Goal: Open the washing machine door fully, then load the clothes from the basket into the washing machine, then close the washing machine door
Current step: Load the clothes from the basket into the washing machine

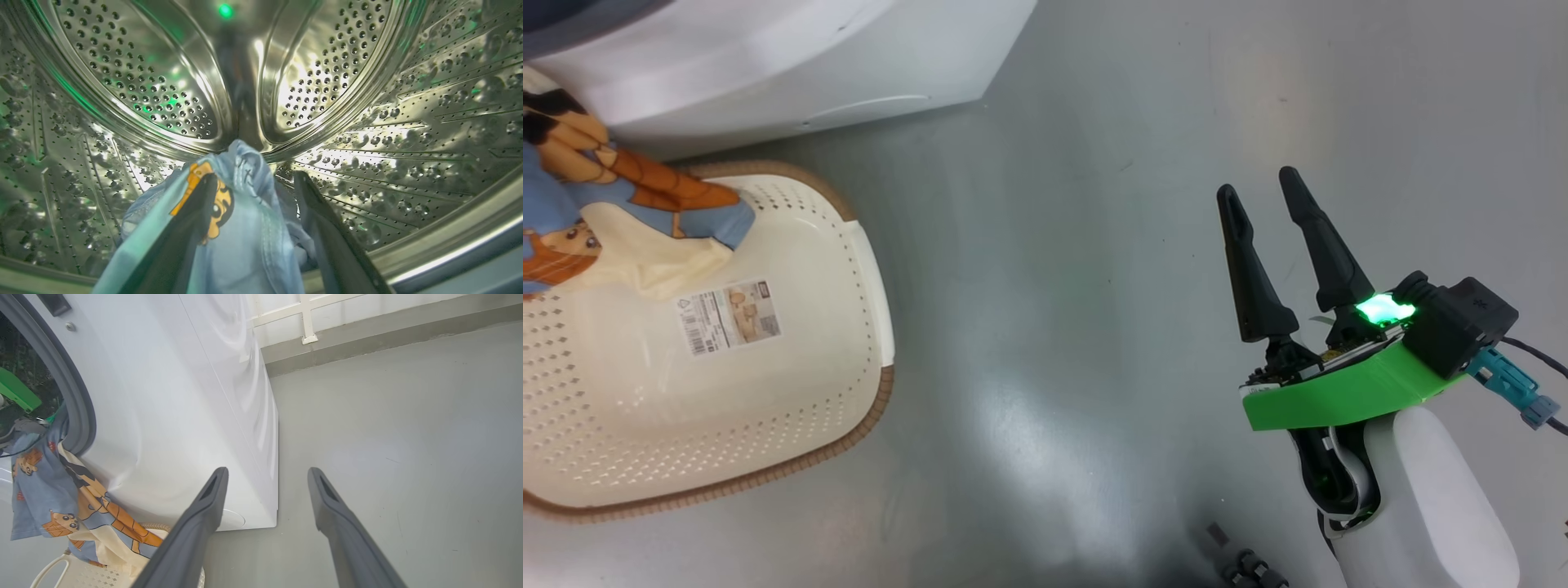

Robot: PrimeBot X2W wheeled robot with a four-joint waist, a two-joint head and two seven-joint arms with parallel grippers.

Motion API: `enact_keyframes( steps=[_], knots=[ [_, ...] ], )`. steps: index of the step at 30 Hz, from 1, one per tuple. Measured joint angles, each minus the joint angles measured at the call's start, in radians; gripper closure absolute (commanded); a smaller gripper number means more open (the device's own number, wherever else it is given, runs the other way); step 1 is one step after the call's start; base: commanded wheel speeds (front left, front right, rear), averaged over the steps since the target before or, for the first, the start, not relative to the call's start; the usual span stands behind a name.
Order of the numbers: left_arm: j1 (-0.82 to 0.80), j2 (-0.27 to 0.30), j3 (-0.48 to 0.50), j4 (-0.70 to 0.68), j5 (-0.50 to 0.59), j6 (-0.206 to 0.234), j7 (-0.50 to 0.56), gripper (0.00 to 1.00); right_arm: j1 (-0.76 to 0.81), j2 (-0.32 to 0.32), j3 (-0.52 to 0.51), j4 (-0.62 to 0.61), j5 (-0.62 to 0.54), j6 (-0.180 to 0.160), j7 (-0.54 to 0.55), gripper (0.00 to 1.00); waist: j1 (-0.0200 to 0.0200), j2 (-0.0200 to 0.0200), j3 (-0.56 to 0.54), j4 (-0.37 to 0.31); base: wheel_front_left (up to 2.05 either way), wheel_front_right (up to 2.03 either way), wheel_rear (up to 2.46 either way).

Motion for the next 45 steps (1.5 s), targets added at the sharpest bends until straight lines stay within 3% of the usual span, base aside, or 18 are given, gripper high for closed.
enact_keyframes(
  steps=[12,21,32,45],
  knots=[
    [0.138,-0.022,-0.005,-0.124,-0.015,-0.003,0.000,0.00,-0.002,-0.001,0.002,0.012,0.000,0.000,0.000,0.00,0.0000,0.0000,-0.050,0.036,0.00,0.00,0.00],
    [0.273,-0.019,-0.011,-0.290,-0.003,-0.003,0.000,0.00,-0.002,-0.001,0.000,0.018,0.001,0.000,0.000,0.00,0.0000,0.0000,-0.085,0.066,0.00,0.00,0.00],
    [0.597,-0.019,0.042,-0.581,-0.003,-0.003,0.000,0.00,0.002,-0.001,-0.020,0.013,0.008,0.000,0.000,0.00,0.0000,0.0000,-0.130,0.088,0.00,0.00,0.00],
    [0.913,-0.088,0.145,-0.842,0.053,-0.003,0.000,0.00,0.006,-0.004,-0.028,0.014,-0.010,0.000,0.000,0.00,0.0000,0.0000,-0.172,0.128,0.00,0.00,0.00]
  ],
)
